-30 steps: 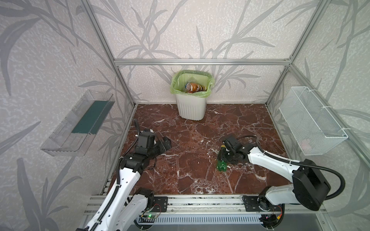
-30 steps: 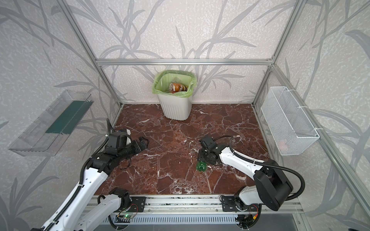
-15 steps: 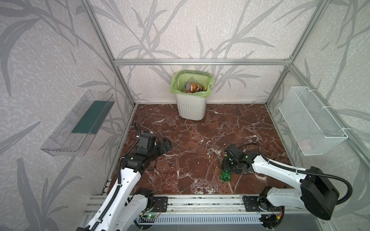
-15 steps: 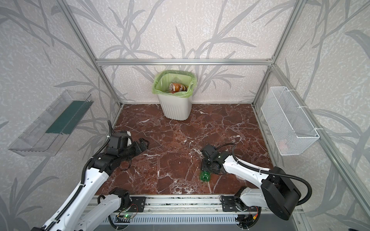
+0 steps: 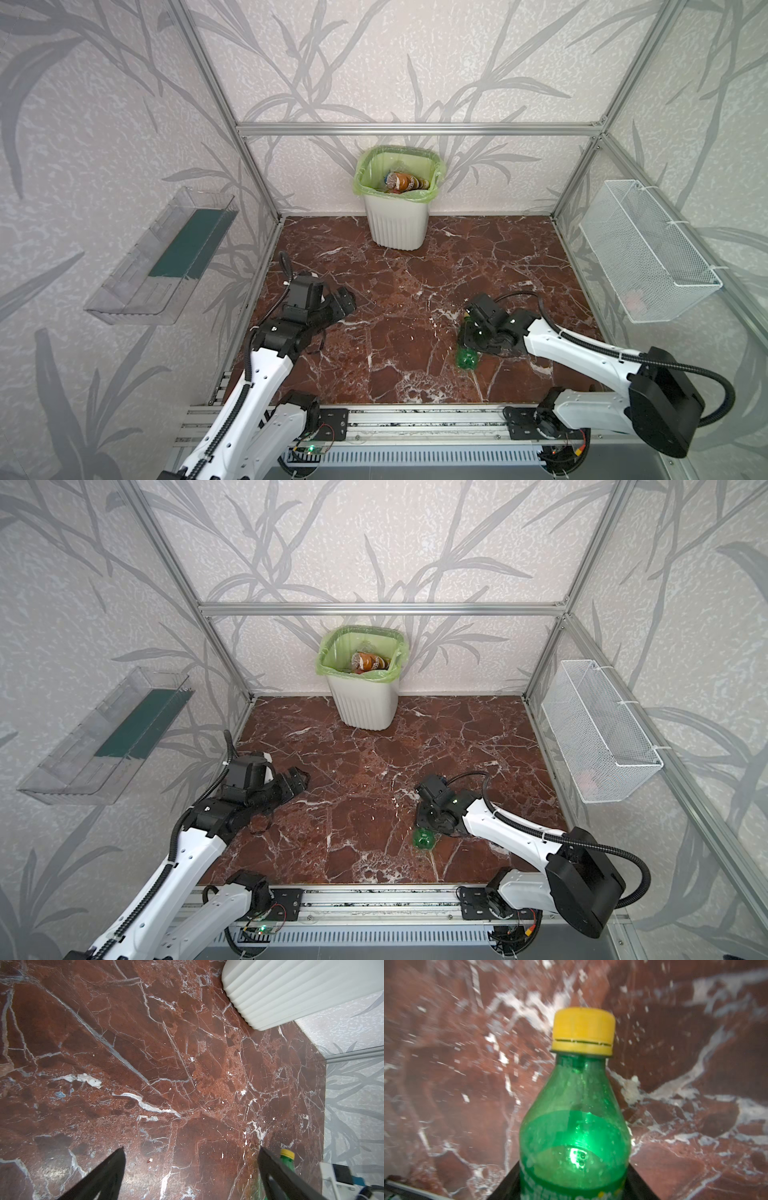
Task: Throw the plastic bottles in the bin
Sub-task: 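Carry the Sprite bottle over the bin with the right gripper and release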
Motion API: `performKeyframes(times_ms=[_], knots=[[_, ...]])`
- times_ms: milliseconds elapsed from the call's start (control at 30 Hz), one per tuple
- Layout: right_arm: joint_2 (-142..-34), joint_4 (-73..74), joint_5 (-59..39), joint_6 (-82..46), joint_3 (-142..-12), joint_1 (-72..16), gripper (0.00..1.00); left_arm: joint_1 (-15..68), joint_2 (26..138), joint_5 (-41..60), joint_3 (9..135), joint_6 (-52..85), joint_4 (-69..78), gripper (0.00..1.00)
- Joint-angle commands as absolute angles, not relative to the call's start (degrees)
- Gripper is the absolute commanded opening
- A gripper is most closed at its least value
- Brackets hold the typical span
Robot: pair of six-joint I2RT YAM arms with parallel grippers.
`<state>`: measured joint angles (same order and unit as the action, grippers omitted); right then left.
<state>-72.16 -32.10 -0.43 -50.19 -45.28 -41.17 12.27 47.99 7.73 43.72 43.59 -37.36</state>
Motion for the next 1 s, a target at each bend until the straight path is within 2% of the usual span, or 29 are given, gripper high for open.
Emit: performKeyframes(times_ms=[0, 167, 233, 300, 333, 367, 500, 633, 700, 833, 967], knots=[[-70.75, -28.69, 2.4, -43.74, -61.35, -38.11, 0.59, 12.06, 48.25, 6.71, 45.37, 43.6, -39.13, 0.99], [-89.72, -26.33, 5.71, -29.81, -109.21, -34.56, 0.68, 11.95, 47.93, 6.29, 47.92, 43.41, -40.49, 0.99], [-103.47, -28.26, 7.8, -26.55, -132.54, -34.31, 0.74, 11.95, 47.43, 6.0, 48.68, 43.68, -41.11, 0.99], [-120.1, -38.26, 7.54, -28.0, -158.24, -32.58, 0.83, 11.96, 46.65, 5.98, 49.15, 43.95, -41.45, 0.99], [-128.33, -43.1, 5.98, -30.58, -174.31, -31.5, 0.84, 11.95, 46.23, 5.99, 49.29, 44.07, -41.72, 0.99], [-132.8, -44.28, 4.46, -32.21, -180.84, -30.71, 0.84, 11.94, 45.92, 6.06, 49.22, 44.16, -41.76, 0.99], [-116.26, -29.35, 7.43, -28.08, -150.1, -33.34, 0.9, 11.71, 44.93, 5.79, 49.6, 43.62, -42.53, 0.99], [-110.93, -37.23, 7.6, -26.95, -145.76, -32.97, 0.93, 11.61, 44.56, 5.96, 49.31, 43.33, -42.33, 0.99], [-106.14, -40.19, 6.51, -26.14, -139.01, -33.17, 0.92, 11.6, 44.39, 6.22, 48.91, 43.33, -42.02, 0.99], [-87.82, -24.96, 8.47, -28.59, -103.1, -33.63, 0.89, 11.47, 43.95, 6.15, 47.14, 43.42, -40.74, 1.0], [-78.4, -25.48, 10.61, -30.7, -84.7, -31.85, 0.89, 11.16, 44.29, 5.55, 45.83, 43.33, -39.32, 0.99]])
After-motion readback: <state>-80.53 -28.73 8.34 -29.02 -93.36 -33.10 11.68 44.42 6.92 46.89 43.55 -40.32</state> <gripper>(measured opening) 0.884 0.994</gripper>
